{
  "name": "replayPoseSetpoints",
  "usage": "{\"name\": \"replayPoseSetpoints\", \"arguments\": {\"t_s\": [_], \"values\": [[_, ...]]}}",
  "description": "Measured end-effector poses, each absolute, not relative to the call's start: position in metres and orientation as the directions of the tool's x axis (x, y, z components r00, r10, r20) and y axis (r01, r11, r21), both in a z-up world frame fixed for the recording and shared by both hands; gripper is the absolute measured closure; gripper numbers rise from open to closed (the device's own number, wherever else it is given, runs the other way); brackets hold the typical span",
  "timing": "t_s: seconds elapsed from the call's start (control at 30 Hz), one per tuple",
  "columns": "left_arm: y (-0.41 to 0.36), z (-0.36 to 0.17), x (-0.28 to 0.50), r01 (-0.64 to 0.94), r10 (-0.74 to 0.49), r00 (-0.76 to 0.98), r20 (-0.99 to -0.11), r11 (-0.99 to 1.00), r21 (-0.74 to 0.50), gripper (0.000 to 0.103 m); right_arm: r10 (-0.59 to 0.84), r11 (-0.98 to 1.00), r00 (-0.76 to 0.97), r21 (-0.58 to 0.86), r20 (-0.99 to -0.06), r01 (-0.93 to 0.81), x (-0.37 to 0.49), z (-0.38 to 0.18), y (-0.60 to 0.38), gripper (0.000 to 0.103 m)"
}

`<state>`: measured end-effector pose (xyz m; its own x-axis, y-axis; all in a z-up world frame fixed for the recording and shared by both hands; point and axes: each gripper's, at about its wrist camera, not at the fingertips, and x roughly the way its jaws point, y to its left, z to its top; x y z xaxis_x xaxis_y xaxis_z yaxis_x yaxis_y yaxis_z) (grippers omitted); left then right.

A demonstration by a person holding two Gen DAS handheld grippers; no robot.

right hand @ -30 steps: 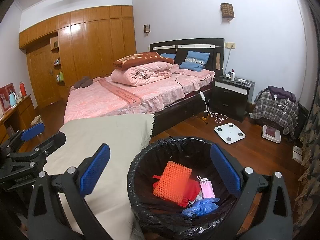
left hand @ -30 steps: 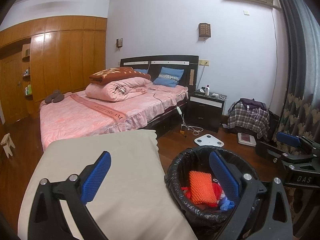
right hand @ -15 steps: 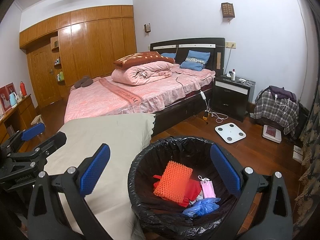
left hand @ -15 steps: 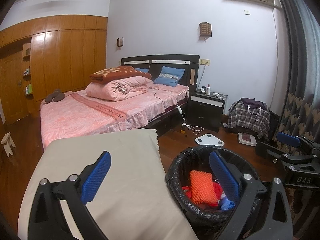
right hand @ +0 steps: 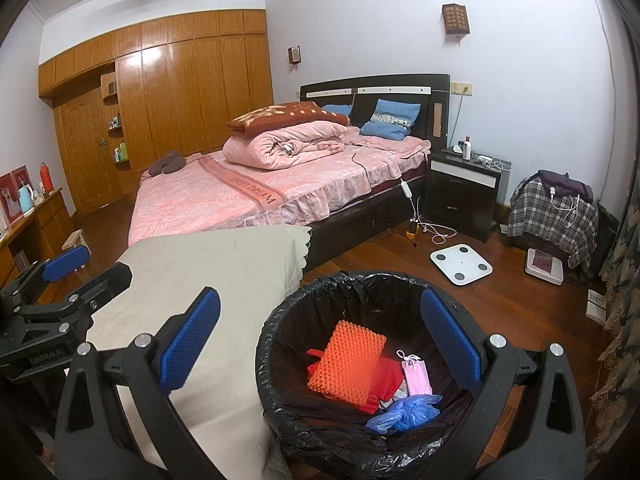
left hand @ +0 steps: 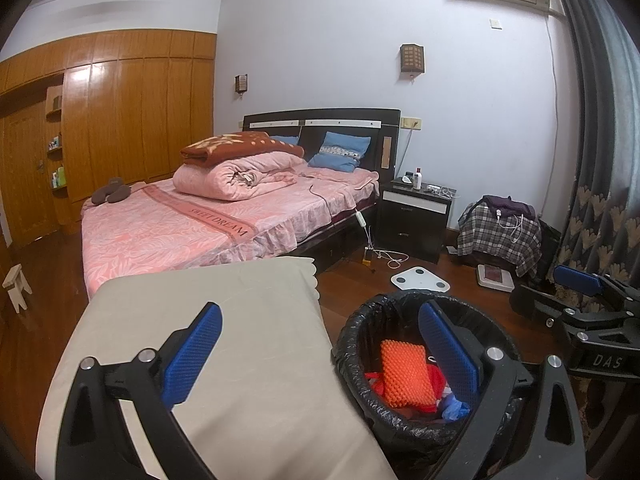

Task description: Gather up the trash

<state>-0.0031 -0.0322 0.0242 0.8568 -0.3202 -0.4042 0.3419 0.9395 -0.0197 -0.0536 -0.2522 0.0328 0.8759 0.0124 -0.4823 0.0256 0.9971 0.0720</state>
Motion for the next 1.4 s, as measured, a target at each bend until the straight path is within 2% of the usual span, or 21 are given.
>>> {"name": "replayPoseSetpoints", "arguments": {"t_s": [1.4], "values": [[-0.0289,0.0151,-0.0016,0.34,-0.317,0.854,-0.413,0.94,-0.02,0.006,0.015,0.997,0.873,0.072,-0.487,0.023,-0.052,0.0293,-0.2461,0.005]]}}
